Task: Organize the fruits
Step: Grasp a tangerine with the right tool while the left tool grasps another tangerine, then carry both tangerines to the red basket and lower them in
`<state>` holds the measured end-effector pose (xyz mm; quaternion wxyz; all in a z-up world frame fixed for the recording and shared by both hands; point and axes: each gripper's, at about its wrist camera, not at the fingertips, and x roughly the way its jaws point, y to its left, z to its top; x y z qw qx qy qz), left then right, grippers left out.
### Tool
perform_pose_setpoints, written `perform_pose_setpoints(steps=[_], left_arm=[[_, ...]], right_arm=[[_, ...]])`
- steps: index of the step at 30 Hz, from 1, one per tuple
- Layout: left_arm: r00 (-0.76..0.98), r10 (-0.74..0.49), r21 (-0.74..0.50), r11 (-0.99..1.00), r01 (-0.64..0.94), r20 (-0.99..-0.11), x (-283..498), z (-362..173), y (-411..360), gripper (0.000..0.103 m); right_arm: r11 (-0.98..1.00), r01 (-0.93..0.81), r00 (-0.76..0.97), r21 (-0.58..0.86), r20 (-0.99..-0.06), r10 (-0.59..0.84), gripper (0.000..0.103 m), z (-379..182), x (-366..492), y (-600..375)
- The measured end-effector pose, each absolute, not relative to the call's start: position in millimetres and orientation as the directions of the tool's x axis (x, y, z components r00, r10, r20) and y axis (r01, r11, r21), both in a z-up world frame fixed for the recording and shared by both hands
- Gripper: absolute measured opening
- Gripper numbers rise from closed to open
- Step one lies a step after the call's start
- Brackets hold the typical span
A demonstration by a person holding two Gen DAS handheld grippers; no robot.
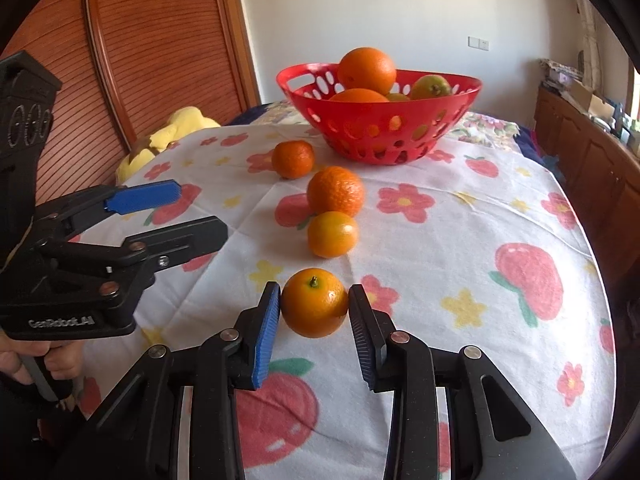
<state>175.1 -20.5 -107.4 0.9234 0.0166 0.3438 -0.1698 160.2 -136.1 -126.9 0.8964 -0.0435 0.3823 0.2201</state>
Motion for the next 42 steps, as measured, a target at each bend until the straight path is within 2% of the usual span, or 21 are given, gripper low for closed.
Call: perform_pose_setpoints(steps=[4,7,11,26,28,32,42], left_arm=[[0.675,-0.328,-0.096,0.929,0.357,-0.661,188,-109,-37,0.072],[0.650,-0.335,-0.096,0.923,0.374,-0.682,198,-112,-50,0.065],[0.629,-0.340,-0.090,0.914,0.395,-0.699,208,-115,-65,0.060],[0.589,-0.287,-0.046,0.920,0.389,-0.755,235,-133,-86,0.058],[0.588,-0.287,-0.043,0.918,0.393,-0.756,235,-133,-89,0.053],[0.569,-0.292,-0.044,0.912,0.408,-0.768,236,-137,-92,0.032],[0.592,-0.312,-0.040,0.904,0.427,-0.743,220,-127,-84,0.031]], right_arm=[[0.906,-0.407,0.620,0.111,-0.695,0.364,0.034,-124,160,-151],[0.913,-0.392,0.631,0.114,-0.689,0.357,0.034,-120,160,-159],[0.917,-0.382,0.641,0.113,-0.683,0.351,0.034,-117,160,-167],[0.926,-0.362,0.650,0.107,-0.683,0.333,0.035,-118,160,-180],[0.926,-0.360,0.652,0.108,-0.681,0.333,0.035,-117,160,-181],[0.928,-0.357,0.653,0.109,-0.681,0.331,0.035,-117,160,-182],[0.929,-0.354,0.650,0.107,-0.686,0.327,0.035,-118,164,-182]])
